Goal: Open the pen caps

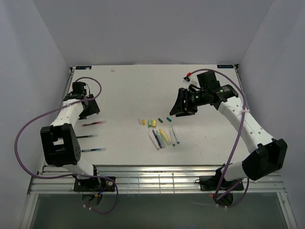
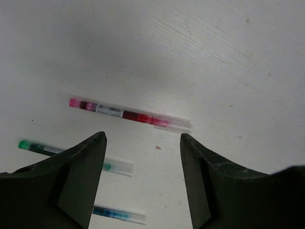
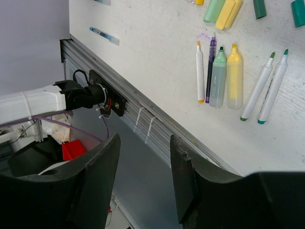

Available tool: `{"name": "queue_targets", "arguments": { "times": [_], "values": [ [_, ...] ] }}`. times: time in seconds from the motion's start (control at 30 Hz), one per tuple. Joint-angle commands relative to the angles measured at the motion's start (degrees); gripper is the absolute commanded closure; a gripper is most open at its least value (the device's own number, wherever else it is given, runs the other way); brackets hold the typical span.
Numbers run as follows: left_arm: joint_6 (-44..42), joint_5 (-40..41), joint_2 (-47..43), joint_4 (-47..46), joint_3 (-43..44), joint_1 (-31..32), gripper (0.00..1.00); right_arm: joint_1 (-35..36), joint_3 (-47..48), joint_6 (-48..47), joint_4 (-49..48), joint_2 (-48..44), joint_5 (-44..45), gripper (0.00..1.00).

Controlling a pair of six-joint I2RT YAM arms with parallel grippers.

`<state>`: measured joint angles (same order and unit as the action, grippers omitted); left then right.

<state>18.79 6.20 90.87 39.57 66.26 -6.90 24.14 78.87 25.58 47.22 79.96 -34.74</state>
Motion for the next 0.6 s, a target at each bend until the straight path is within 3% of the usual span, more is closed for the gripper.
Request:
{"name": "queue_targets", "arguments": {
  "times": [0.0, 0.07, 0.2, 0.33, 0.57],
  "values": [
    [-15.3, 3.8, -5.3, -6.7, -4.6, 0.0, 0.25, 0.3, 2.0, -2.0, 1.6, 0.5, -1.1, 0.48],
    [-17.9, 6.1, -5.8, -8.4, -7.1, 0.0, 0.22, 0.3, 2.2, -2.1, 1.8, 1.4, -1.5, 0.48],
    [-25.5, 2.8, -5.0, -11.1, -9.8, 0.0, 0.22, 0.4, 2.7, -2.2, 2.1, 2.5, -2.3, 0.48],
    [-32.6, -8.8, -6.0, -13.4, -11.2, -0.1, 0.25, 1.3, 2.5, -2.5, 2.9, 3.0, -2.1, 0.48],
    [-39.5, -8.9, -6.1, -18.4, -14.9, -0.1, 0.28, 2.8, 4.1, -3.9, 5.9, 5.2, -1.3, 0.48]
  ]
}}
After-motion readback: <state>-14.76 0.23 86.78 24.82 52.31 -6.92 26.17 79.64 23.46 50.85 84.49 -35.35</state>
